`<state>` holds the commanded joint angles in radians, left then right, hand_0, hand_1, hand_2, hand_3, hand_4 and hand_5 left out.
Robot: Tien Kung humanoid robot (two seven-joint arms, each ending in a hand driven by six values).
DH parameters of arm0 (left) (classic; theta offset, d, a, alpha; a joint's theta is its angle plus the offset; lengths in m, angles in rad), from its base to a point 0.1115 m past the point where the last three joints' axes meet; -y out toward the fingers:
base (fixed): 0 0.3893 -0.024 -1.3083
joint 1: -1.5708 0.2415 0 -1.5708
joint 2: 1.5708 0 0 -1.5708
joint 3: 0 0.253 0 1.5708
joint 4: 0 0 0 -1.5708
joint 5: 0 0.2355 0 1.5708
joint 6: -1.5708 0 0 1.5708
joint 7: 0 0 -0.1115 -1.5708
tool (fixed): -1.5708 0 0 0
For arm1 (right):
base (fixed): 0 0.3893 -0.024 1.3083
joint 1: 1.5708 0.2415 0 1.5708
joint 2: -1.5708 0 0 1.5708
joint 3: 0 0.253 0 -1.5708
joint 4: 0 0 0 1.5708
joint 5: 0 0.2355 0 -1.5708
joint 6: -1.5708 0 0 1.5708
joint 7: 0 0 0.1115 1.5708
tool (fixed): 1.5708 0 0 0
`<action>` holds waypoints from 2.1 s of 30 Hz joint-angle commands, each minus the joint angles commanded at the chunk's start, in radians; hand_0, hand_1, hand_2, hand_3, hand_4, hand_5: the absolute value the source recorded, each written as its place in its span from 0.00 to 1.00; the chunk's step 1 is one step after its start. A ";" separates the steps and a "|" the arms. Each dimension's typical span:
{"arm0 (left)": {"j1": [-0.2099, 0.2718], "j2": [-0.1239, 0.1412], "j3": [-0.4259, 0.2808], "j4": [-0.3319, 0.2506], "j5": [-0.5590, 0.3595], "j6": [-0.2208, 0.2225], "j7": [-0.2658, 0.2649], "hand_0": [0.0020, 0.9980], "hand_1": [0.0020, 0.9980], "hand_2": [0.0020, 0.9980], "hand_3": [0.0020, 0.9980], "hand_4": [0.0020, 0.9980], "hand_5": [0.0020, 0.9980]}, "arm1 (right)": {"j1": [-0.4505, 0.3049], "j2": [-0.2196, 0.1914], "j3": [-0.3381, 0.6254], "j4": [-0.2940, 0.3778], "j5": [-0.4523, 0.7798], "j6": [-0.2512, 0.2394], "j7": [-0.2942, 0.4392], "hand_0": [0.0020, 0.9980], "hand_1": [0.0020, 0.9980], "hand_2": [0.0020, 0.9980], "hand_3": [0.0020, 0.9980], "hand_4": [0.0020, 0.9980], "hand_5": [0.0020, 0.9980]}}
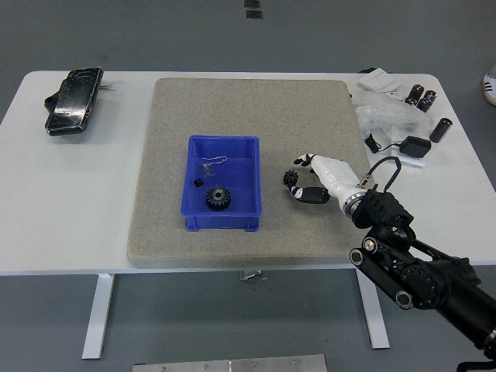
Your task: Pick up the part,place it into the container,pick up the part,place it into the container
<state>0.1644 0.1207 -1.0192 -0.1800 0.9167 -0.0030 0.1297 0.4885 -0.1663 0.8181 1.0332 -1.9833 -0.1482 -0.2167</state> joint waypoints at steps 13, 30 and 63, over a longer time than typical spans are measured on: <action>-0.003 -0.002 0.003 0.000 0.001 0.000 0.000 0.67 0.58 0.57 0.62 0.70 0.21 | 0.042 0.026 -0.062 -0.059 0.003 -0.028 0.011 0.71 0.66 0.75 0.77 0.66 0.39; -0.003 -0.002 0.001 0.000 0.004 0.002 -0.001 0.67 0.58 0.57 0.62 0.70 0.20 | 0.044 0.018 -0.072 -0.075 -0.034 -0.105 0.038 0.66 0.53 0.48 0.55 0.38 0.00; -0.003 -0.004 0.004 0.000 0.004 0.004 0.001 0.67 0.58 0.57 0.62 0.70 0.20 | 0.048 0.015 -0.054 -0.064 0.032 -0.069 0.096 0.68 0.66 0.84 0.88 0.88 0.54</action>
<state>0.1617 0.1170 -1.0150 -0.1800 0.9208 0.0011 0.1307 0.5369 -0.1517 0.7641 0.9694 -1.9518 -0.2169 -0.1211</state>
